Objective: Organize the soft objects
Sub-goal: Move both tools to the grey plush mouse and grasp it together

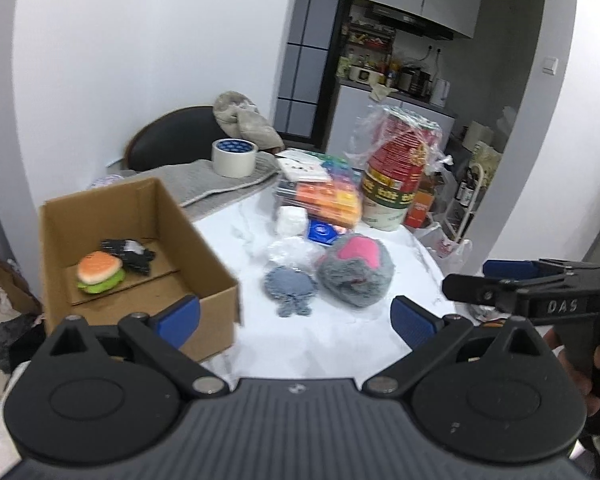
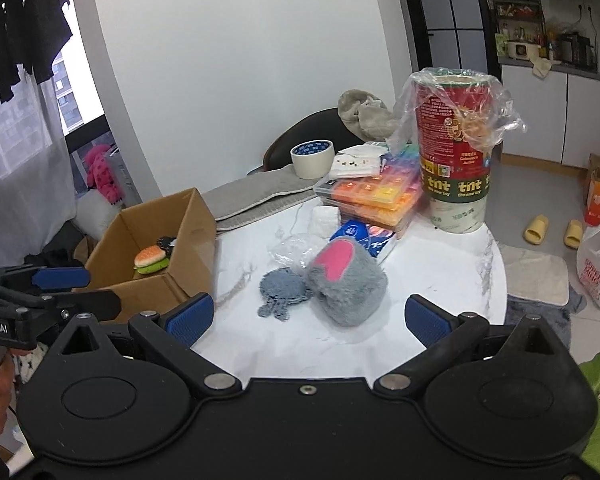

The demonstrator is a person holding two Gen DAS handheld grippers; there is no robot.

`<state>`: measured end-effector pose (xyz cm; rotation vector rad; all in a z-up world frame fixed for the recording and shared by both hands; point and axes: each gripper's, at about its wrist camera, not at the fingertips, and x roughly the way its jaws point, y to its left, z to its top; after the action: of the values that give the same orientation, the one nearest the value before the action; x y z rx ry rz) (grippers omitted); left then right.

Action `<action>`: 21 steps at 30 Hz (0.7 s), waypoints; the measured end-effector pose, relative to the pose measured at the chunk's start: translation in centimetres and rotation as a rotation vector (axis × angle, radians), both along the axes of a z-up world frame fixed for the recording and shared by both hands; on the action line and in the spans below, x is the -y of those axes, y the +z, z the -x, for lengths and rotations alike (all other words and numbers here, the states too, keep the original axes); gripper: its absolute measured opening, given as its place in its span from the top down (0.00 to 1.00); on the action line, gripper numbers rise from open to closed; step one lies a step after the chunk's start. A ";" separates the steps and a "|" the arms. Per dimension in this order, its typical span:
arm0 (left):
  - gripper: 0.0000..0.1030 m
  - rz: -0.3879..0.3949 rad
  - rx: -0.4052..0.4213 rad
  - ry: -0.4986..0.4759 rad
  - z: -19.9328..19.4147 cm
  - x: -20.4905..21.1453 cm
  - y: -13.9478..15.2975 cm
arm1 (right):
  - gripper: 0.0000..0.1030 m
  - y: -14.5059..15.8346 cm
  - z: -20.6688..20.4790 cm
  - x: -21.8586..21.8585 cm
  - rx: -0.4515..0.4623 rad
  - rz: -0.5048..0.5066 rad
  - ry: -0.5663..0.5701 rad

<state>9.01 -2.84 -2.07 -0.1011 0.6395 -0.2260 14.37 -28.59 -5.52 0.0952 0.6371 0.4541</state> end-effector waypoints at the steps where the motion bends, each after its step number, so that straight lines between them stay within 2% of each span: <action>1: 0.03 0.003 -0.001 -0.005 -0.3 0.4 -0.1 | 0.00 -0.1 -0.1 0.1 0.002 0.005 0.000; 5: 0.03 0.014 0.004 -0.027 -1.5 1.7 -0.7 | 0.04 -1.0 -0.7 0.7 -0.001 0.013 0.004; 11: 0.11 0.026 -0.009 -0.068 -3.8 3.7 -1.9 | 0.15 -2.6 -2.7 2.0 -0.052 -0.042 -0.014; 15: 0.18 0.032 -0.023 -0.080 -5.2 4.7 -3.1 | 0.23 -3.5 -4.4 2.9 -0.091 -0.089 -0.034; 16: 0.23 0.038 -0.026 -0.075 -5.7 4.9 -3.4 | 0.25 -3.7 -4.8 3.2 -0.102 -0.106 -0.041; 21: 0.33 0.066 -0.037 -0.054 -8.2 5.2 -4.5 | 0.30 -5.2 -6.9 4.4 -0.170 -0.206 -0.076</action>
<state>17.20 -8.01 -6.60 -0.1515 0.6721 -0.2978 21.31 -32.96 -10.76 0.3551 0.7498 0.4401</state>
